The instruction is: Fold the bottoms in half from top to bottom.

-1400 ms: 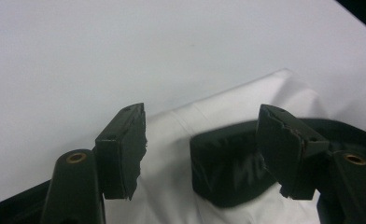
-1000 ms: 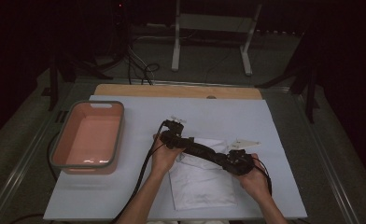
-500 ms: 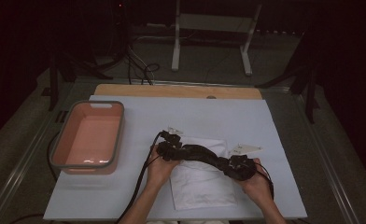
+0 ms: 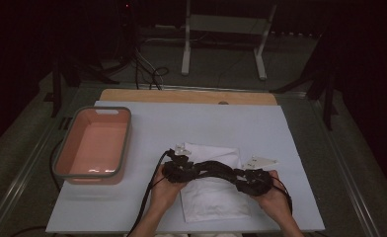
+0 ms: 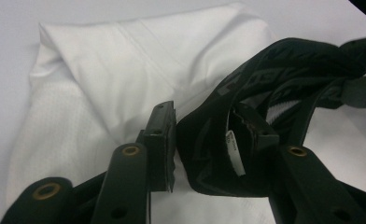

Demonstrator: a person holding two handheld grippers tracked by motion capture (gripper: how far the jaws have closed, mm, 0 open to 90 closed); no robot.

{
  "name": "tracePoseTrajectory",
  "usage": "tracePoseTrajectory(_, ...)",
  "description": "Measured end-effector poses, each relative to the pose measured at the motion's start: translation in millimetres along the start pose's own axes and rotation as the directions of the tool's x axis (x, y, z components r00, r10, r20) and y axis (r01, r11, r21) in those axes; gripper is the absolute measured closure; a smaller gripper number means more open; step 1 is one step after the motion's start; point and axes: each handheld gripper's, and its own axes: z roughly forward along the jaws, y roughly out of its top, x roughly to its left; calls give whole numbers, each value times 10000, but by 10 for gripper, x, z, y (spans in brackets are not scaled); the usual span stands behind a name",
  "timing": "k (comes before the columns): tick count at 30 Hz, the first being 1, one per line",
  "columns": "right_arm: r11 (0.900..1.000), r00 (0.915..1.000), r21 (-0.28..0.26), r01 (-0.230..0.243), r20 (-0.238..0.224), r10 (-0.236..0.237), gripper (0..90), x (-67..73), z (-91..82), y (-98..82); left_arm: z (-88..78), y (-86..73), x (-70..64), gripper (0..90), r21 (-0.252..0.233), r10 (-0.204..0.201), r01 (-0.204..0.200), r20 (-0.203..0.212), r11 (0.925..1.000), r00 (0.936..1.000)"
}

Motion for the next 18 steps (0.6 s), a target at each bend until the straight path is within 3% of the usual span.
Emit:
tracePoseTrajectory(10,9991,9993,240,347,92,-350,600,19,-36,-76,-68,-173,-75,721,14,185,-186,195,9998,9996)
tracePoseTrajectory(14,9982,9989,363,473,23,-474,674,31,-37,-103,-82,-218,-107,807,51,298,-299,244,9995,9993)
tracePoseTrajectory(15,9976,9984,402,560,-32,-559,674,35,-42,-109,-82,-218,-107,807,51,298,-299,244,9995,9993)
tracePoseTrajectory(16,9962,9972,461,738,-139,-732,750,53,-58,-119,-99,-253,-143,829,35,421,-422,370,9991,9984)
tracePoseTrajectory(18,9938,9951,513,984,-88,-981,765,77,-80,-132,-113,-271,-174,834,39,502,-504,470,9987,9976)
